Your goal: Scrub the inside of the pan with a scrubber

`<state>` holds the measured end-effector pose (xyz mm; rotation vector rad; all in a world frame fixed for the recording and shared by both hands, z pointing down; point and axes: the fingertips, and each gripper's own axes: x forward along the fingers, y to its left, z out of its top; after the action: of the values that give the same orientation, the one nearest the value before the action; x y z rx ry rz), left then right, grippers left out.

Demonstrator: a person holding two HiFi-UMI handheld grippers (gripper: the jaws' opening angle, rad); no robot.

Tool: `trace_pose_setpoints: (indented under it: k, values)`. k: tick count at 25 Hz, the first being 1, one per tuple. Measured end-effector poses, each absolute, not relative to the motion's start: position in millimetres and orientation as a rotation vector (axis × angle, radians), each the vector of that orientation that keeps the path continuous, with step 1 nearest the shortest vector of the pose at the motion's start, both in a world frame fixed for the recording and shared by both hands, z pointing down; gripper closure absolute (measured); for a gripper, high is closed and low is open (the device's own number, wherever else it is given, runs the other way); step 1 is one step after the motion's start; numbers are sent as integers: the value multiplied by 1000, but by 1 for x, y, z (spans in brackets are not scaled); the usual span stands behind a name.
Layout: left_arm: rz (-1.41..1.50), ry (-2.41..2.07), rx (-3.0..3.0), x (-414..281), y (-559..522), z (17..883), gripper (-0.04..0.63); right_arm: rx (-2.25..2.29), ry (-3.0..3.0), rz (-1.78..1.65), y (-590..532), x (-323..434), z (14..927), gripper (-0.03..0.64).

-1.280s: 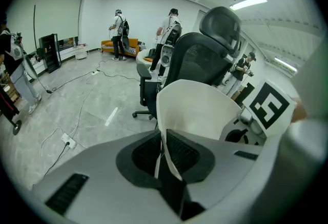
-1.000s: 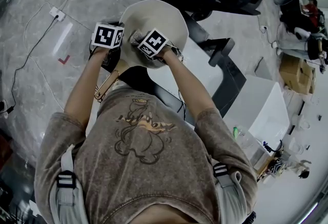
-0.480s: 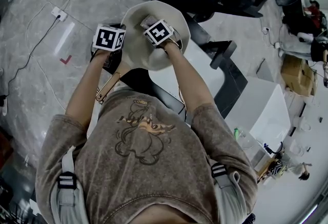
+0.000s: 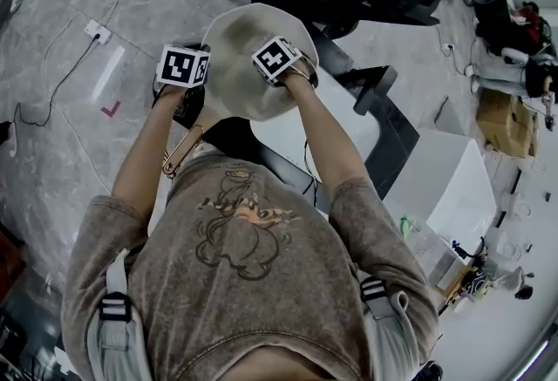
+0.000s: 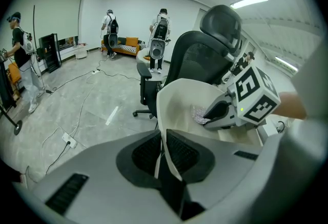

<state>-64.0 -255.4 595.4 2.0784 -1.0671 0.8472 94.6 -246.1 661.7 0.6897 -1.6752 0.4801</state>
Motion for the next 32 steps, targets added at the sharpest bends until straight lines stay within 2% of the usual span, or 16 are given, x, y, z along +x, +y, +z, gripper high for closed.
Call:
trace_pose_setpoints:
  k: [14,22,25,32]
  values:
    - [873,-1122,2117,-64,-257,585,549,644,-1798,527,-207,77,646,522]
    - [780,-1211,2241,-64,-251,537,552,791,-2006,513,-198,71,594,531]
    - [754,-1172,2292,-54,-239,524,575,846,-2073,491,-194,73,576,532]
    - [589,-1124,2417,-36,-213,476,577,1109,-2375,480,-180,76,495,534]
